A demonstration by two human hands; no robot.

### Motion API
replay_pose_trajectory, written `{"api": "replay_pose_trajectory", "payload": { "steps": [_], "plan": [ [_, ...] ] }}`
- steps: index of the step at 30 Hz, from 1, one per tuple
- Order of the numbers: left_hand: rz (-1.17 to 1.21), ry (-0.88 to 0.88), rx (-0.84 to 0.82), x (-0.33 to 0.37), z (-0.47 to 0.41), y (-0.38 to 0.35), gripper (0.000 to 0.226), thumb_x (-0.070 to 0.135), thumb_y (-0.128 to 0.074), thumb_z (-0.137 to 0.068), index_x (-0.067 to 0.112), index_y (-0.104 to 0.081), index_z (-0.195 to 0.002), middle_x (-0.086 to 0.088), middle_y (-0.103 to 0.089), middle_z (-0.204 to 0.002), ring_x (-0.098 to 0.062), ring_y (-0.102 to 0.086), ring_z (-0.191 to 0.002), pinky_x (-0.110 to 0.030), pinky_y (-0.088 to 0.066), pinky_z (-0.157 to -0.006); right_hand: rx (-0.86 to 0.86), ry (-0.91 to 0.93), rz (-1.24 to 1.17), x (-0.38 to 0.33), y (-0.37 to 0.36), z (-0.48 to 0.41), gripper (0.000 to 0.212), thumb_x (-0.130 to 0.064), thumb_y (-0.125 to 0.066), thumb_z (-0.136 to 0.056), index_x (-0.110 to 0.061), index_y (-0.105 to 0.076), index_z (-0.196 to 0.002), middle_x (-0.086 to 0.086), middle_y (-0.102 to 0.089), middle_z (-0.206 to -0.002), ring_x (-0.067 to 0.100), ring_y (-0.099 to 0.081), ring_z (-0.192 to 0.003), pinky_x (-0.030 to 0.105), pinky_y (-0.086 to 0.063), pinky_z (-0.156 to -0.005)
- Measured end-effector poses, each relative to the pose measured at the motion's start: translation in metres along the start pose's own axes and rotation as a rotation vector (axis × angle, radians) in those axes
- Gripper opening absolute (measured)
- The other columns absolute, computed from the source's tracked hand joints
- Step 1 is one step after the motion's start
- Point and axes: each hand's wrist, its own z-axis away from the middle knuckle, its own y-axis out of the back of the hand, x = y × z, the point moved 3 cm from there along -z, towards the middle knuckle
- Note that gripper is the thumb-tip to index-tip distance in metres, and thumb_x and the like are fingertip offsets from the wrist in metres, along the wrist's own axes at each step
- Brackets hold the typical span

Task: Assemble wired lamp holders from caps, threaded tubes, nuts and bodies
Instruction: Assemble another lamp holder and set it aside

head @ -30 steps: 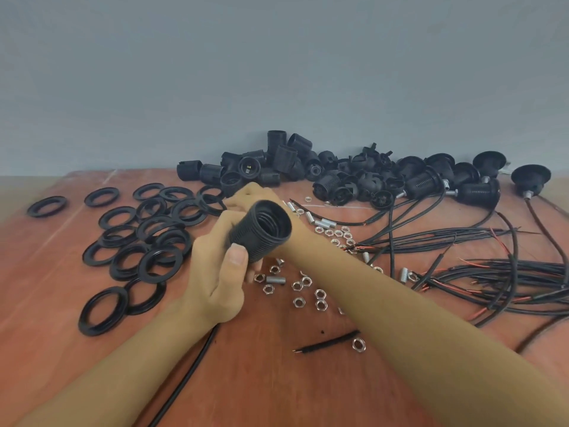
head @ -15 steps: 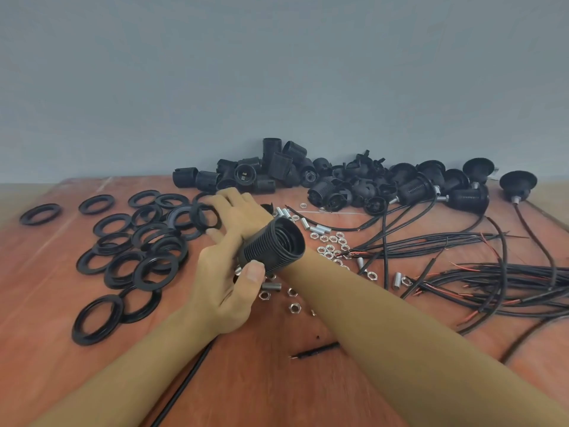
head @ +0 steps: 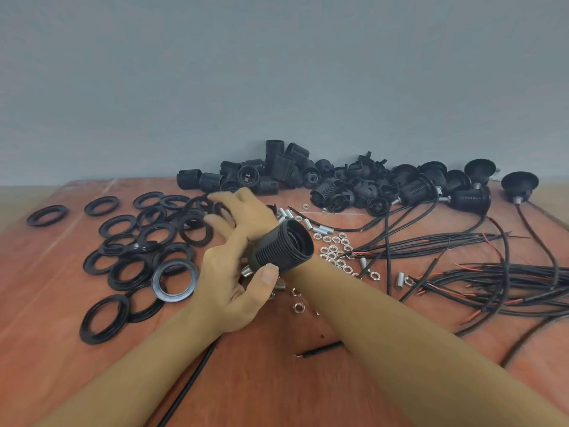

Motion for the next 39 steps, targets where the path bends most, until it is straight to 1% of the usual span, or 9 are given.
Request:
{"api": "replay_pose_trajectory", "payload": {
  "steps": [5,9,14,17,21,25,29,34,39],
  "plan": [
    [-0.087,0.048,0.05,-0.003,0.0,-0.001,0.038,0.054,-0.044,-0.097,0.019,-0.052,-0.108,0.029,-0.059,-0.082,0.009,-0.057,-0.068,-0.005,-0.039,-0.063,0.227,-0.11,-0.334,0.01,0.033,0.032,0.031,-0.028,-0.051,-0.101,-0.014,-0.065,-0.125,0.009,-0.059,-0.103,0.017,-0.058,-0.093,0.026,-0.045,-0.089],
    [-0.122,0.078,0.067,-0.01,0.003,-0.003,0.02,0.039,-0.055,-0.091,0.027,-0.052,-0.107,0.02,-0.063,-0.082,0.0,-0.061,-0.064,-0.013,-0.045,-0.055,0.382,-0.18,-0.533,0.025,0.071,0.071,0.025,-0.044,-0.055,-0.097,-0.02,-0.063,-0.098,-0.012,-0.067,-0.092,0.0,-0.064,-0.085,0.021,-0.051,-0.079],
    [-0.221,0.159,0.053,-0.018,0.004,-0.007,0.024,0.044,-0.062,-0.084,0.043,-0.052,-0.105,0.005,-0.065,-0.07,-0.01,-0.059,-0.054,-0.016,-0.043,-0.049,0.503,-0.318,-0.758,0.037,0.095,0.11,0.042,-0.058,-0.072,-0.073,-0.019,-0.057,-0.073,0.012,-0.074,-0.09,0.029,-0.073,-0.079,0.046,-0.059,-0.076],
    [-0.229,0.216,0.058,-0.022,0.005,-0.008,0.025,0.048,-0.064,-0.081,0.045,-0.054,-0.104,0.0,-0.063,-0.063,-0.015,-0.057,-0.052,-0.024,-0.044,-0.048,0.496,-0.279,-0.899,0.037,0.091,0.119,0.034,-0.053,-0.073,-0.07,-0.027,-0.055,-0.056,0.014,-0.071,-0.082,0.025,-0.074,-0.082,0.039,-0.06,-0.079],
    [-0.241,0.219,0.062,-0.023,0.005,-0.006,0.026,0.047,-0.066,-0.08,0.041,-0.056,-0.104,0.001,-0.059,-0.06,-0.014,-0.053,-0.049,-0.017,-0.039,-0.047,0.4,-0.236,-0.934,0.031,0.078,0.124,0.03,-0.043,-0.066,-0.078,-0.014,-0.06,-0.075,-0.005,-0.072,-0.076,0.006,-0.068,-0.075,0.016,-0.054,-0.07],
    [-0.251,0.229,0.034,-0.022,0.005,-0.007,0.031,0.047,-0.067,-0.079,0.034,-0.061,-0.105,0.005,-0.058,-0.067,-0.012,-0.054,-0.051,-0.01,-0.037,-0.05,0.319,-0.235,-0.948,0.033,0.079,0.128,0.035,-0.035,-0.07,-0.077,-0.011,-0.065,-0.102,-0.002,-0.075,-0.094,0.013,-0.068,-0.091,0.026,-0.055,-0.083],
    [-0.176,0.296,0.003,-0.021,0.004,-0.008,0.021,0.047,-0.062,-0.082,0.04,-0.062,-0.102,0.001,-0.066,-0.07,-0.015,-0.06,-0.059,-0.024,-0.048,-0.055,0.141,-0.22,-1.019,0.042,0.09,0.13,0.046,-0.015,-0.073,-0.081,-0.008,-0.059,-0.123,0.007,-0.071,-0.117,0.024,-0.066,-0.112,0.039,-0.051,-0.098],
    [0.03,0.416,-0.084,-0.024,0.005,-0.009,0.021,0.044,-0.054,-0.087,0.029,-0.068,-0.081,0.008,-0.049,-0.053,-0.001,-0.042,-0.048,-0.011,-0.033,-0.05,0.039,-0.113,-0.932,0.042,0.101,0.134,0.056,-0.002,-0.077,-0.075,-0.011,-0.058,-0.128,0.003,-0.067,-0.127,0.021,-0.063,-0.118,0.031,-0.051,-0.097],
    [0.231,0.597,-0.117,-0.028,0.002,-0.009,0.046,0.051,-0.05,-0.088,0.018,-0.057,-0.056,-0.004,-0.043,-0.047,-0.012,-0.033,-0.038,-0.023,-0.028,-0.042,0.04,-0.083,-0.883,0.039,0.101,0.134,0.062,-0.003,-0.076,-0.071,-0.011,-0.057,-0.129,0.003,-0.066,-0.129,0.019,-0.062,-0.121,0.034,-0.05,-0.1]
  ]
}}
